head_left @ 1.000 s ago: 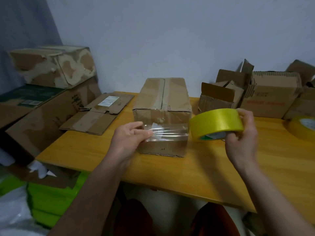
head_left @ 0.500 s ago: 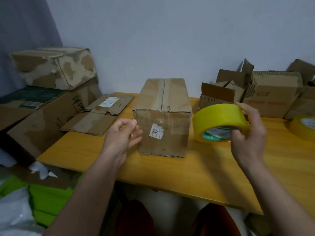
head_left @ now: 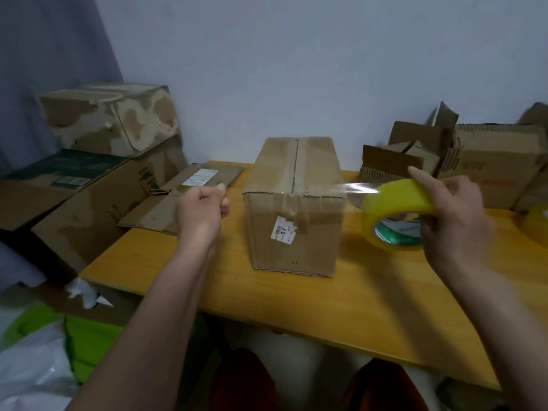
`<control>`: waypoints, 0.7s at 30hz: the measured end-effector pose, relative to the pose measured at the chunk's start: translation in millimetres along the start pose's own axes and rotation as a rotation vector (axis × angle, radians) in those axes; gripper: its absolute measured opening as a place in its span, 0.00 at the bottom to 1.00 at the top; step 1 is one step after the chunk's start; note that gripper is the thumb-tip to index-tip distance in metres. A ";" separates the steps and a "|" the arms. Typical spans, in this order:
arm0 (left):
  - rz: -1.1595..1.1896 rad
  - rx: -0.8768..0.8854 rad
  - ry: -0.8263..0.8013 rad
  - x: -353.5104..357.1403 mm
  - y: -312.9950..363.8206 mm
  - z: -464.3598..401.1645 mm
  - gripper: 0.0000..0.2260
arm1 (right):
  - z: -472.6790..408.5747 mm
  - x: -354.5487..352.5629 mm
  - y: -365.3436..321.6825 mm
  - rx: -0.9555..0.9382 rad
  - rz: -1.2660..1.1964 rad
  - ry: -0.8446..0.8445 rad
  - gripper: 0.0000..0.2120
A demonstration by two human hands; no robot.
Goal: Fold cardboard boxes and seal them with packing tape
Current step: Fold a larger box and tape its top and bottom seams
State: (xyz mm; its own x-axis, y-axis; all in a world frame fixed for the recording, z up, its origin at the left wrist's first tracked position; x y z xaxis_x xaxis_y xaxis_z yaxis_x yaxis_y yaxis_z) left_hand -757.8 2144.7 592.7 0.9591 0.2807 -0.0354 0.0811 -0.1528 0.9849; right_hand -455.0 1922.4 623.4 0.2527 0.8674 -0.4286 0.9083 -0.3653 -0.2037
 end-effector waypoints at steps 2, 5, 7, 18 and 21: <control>-0.034 0.027 -0.020 8.3 6.5 -9.4 0.13 | -4.5 4.9 3.1 0.022 0.018 -0.019 0.35; -0.108 0.040 -0.060 18.8 10.9 -17.8 0.16 | -10.0 10.5 4.0 0.046 0.015 -0.053 0.34; -0.108 0.004 -0.086 23.8 4.7 -24.5 0.18 | -11.7 14.9 1.2 0.029 0.020 -0.084 0.33; -0.204 -0.186 -0.342 55.3 -50.1 -4.8 0.16 | 25.2 53.6 -15.8 -0.079 0.020 -0.235 0.30; -0.447 -0.094 -0.363 59.0 -43.6 -10.4 0.15 | 22.7 56.1 -16.7 -0.028 -0.041 -0.261 0.31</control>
State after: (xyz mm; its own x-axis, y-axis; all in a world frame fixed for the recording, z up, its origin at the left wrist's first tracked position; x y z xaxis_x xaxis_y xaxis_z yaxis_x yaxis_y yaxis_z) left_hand -707.6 2177.7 549.5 0.8701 -0.0463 -0.4908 0.4911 -0.0046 0.8711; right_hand -463.5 1969.5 582.8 0.1247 0.7633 -0.6339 0.9259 -0.3191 -0.2021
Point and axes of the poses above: each hand's wrist, its own z-axis away from the middle knuckle, its own x-axis out of the palm, y = z × x, the point moved 9 cm from there along -z, towards the middle knuckle, and after that the axes turned 13 degrees about y, right-handed, at the moved point
